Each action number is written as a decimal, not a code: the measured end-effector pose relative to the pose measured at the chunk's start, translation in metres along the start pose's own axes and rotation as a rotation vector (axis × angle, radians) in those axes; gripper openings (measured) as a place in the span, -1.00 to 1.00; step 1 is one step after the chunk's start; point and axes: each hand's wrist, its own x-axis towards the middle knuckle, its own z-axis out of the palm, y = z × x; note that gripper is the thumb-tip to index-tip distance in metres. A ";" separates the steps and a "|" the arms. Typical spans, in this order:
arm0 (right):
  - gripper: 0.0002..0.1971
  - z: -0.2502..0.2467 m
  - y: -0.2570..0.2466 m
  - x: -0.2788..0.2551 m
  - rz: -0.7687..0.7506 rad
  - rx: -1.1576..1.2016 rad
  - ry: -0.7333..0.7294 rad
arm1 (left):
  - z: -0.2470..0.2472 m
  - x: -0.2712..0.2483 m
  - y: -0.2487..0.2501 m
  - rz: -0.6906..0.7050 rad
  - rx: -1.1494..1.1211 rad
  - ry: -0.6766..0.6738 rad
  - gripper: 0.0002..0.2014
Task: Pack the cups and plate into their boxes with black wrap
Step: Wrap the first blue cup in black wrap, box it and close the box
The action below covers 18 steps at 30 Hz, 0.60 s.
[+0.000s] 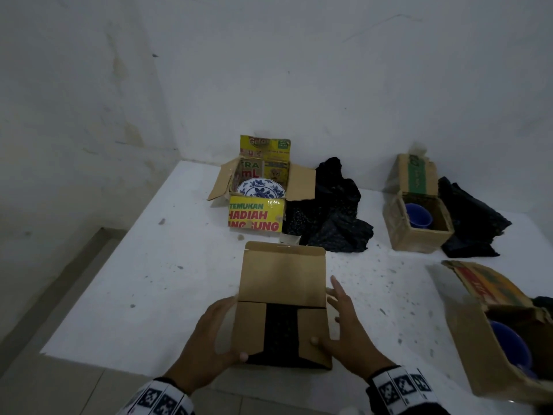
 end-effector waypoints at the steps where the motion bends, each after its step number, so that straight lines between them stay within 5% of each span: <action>1: 0.15 0.000 0.002 -0.001 0.011 0.031 0.013 | 0.000 -0.001 -0.001 -0.038 -0.053 -0.004 0.09; 6: 0.12 0.004 0.008 -0.005 0.082 0.107 0.034 | 0.002 -0.001 -0.002 -0.101 -0.179 -0.043 0.14; 18: -0.46 0.003 0.000 -0.010 -0.005 0.224 0.109 | 0.004 -0.006 0.001 -0.126 -0.267 -0.007 0.08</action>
